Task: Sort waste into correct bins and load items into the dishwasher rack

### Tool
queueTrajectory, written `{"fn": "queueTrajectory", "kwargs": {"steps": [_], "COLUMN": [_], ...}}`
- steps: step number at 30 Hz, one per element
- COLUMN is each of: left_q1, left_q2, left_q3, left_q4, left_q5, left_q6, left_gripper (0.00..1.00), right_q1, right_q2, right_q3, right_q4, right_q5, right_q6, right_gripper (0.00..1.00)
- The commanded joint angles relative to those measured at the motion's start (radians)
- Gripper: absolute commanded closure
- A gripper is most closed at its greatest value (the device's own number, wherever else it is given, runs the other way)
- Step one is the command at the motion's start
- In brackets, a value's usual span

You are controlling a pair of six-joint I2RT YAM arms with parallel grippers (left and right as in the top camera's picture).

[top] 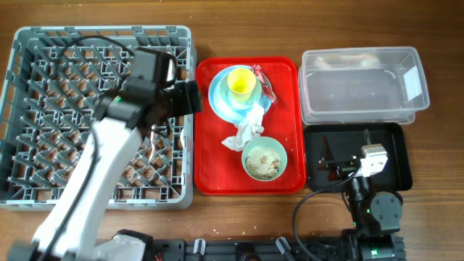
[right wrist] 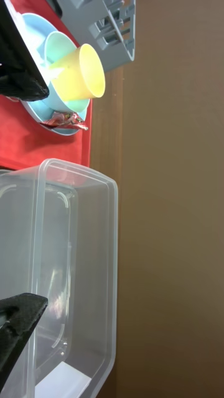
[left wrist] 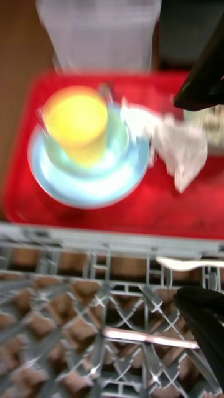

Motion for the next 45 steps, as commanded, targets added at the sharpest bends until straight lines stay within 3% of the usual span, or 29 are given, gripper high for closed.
{"fn": "queueTrajectory", "kwargs": {"steps": [1,4,6,11,14,18,22,23,28,31,33,35,37,39,41,44,45], "left_q1": [-0.039,-0.036,0.026,0.132,0.132,0.132,0.132,0.132,0.132,0.132,0.132,0.132,0.132,0.132,0.132,0.132,0.132], "left_q2": [-0.136,-0.173,-0.22,-0.349,-0.346,-0.341,-0.341,-0.341,-0.341,-0.341,-0.341,-0.341,-0.341,-0.341,-0.341,-0.341,-0.341], "left_q3": [0.023,0.023,0.023,0.023,0.023,0.023,0.023,0.023,0.023,0.023,0.023,0.023,0.023,0.023,0.023,0.023,0.023], "left_q4": [-0.033,-0.161,-0.217,-0.212,-0.25,-0.276,-0.276,-0.276,-0.276,-0.276,-0.276,-0.276,-0.276,-0.276,-0.276,-0.276,-0.276], "left_q5": [0.049,0.024,0.021,0.023,0.023,0.023,0.023,0.023,0.023,0.023,0.023,0.023,0.023,0.023,0.023,0.023,0.023], "left_q6": [-0.027,0.011,-0.042,-0.105,-0.098,-0.098,-0.098,-0.098,-0.098,-0.098,-0.098,-0.098,-0.098,-0.098,-0.098,-0.098,-0.098], "left_gripper": [0.0,0.0,0.0,0.0,0.0,0.0,0.0,0.0,0.0,0.0,0.0,0.0,0.0,0.0,0.0,0.0,0.0], "right_q1": [-0.002,-0.002,-0.002,-0.002,-0.002,-0.002,-0.002,-0.002,-0.002,-0.002,-0.002,-0.002,-0.002,0.018,0.095,0.326,0.423], "right_q2": [-0.002,-0.002,-0.002,-0.002,-0.002,-0.002,-0.002,-0.002,0.037,0.286,0.568,0.917,1.055,1.209,1.293,1.378,1.413], "right_q3": [-0.001,-0.001,-0.001,-0.001,-0.001,-0.001,-0.001,-0.001,0.167,0.549,0.863,1.177,1.228,1.222,1.209,1.191,1.191], "right_q4": [0.003,0.003,0.003,0.005,0.129,0.118,0.071,0.069,-0.04,-0.387,-0.727,-1.033,-1.052,-1.046,-1.021,-0.921,-0.877], "right_q5": [-0.009,-0.009,-0.009,-0.008,0.005,-0.13,-0.197,-0.214,-0.317,-0.301,-0.191,-0.218,-0.325,-0.426,-0.35,-0.161,-0.054], "right_q6": [-0.017,-0.017,-0.017,-0.021,-0.013,0.211,0.681,0.727,0.634,0.472,0.443,0.463,0.451,0.462,0.514,0.578,0.592], "right_gripper": [0.0,0.0,0.0,0.0,0.0,0.0,0.0,0.0,0.0,0.0,0.0,0.0,0.0,0.32,0.39,0.38,0.33]}}
